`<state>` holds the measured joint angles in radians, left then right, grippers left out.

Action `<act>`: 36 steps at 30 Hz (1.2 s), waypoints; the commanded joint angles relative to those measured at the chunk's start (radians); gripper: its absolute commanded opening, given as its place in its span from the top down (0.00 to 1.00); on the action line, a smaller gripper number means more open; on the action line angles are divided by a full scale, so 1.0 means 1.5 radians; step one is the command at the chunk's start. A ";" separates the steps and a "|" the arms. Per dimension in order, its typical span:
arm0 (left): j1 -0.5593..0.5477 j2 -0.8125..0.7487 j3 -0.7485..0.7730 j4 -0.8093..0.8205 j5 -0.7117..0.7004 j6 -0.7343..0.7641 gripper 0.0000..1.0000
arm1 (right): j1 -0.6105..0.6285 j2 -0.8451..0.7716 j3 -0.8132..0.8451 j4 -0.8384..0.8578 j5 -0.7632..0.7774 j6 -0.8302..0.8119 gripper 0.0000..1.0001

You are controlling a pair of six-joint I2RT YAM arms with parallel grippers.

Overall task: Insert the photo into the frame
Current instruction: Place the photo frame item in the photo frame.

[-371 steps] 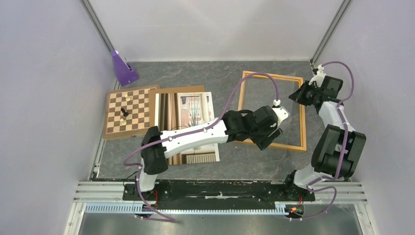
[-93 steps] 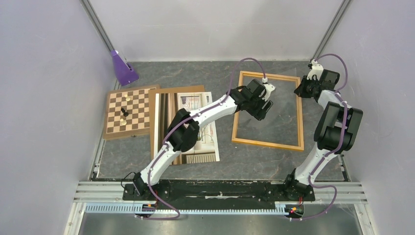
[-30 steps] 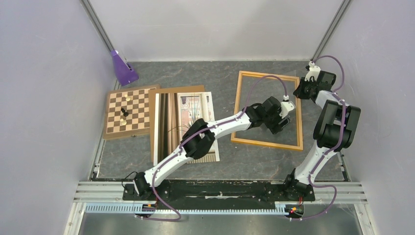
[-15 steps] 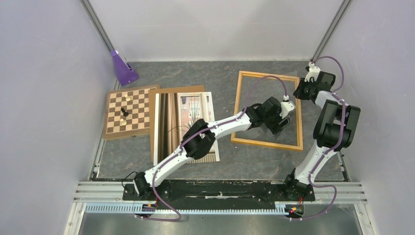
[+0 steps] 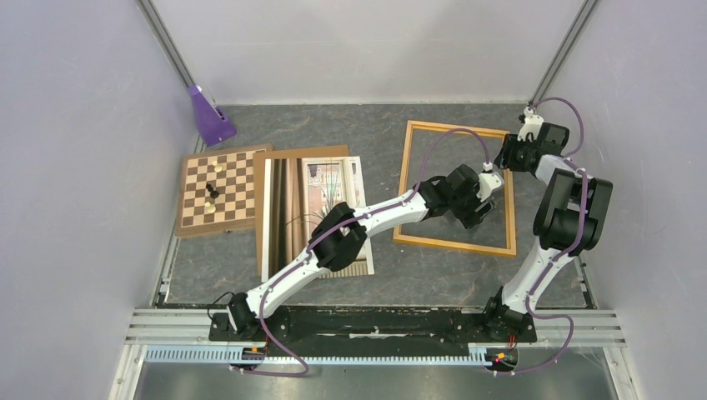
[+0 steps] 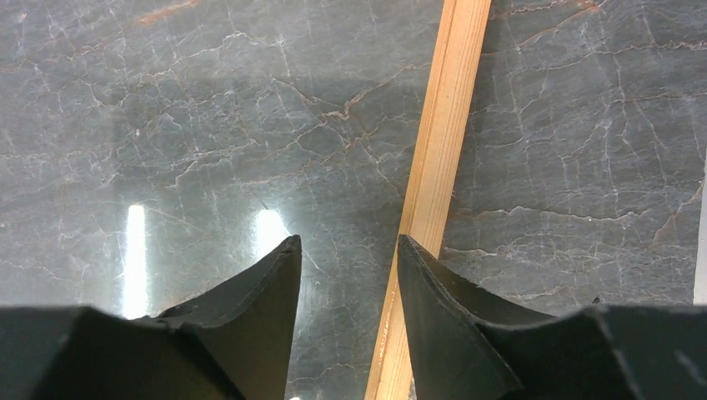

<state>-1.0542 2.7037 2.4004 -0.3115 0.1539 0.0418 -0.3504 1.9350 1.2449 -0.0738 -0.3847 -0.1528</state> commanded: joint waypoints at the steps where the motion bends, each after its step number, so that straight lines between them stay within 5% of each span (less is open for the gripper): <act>1: -0.005 0.009 0.019 -0.001 0.014 -0.021 0.21 | 0.003 0.000 0.013 0.009 0.006 -0.001 0.49; 26: -0.004 -0.065 0.061 -0.067 0.012 -0.021 0.14 | 0.002 -0.087 0.027 0.001 0.018 0.004 0.17; 36: 0.007 -0.156 0.065 -0.154 -0.018 -0.051 0.13 | 0.002 -0.121 0.006 -0.018 0.057 -0.019 0.20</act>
<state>-1.0554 2.6301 2.4435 -0.4976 0.1543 0.0151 -0.3496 1.8133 1.2488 -0.0971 -0.3447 -0.1547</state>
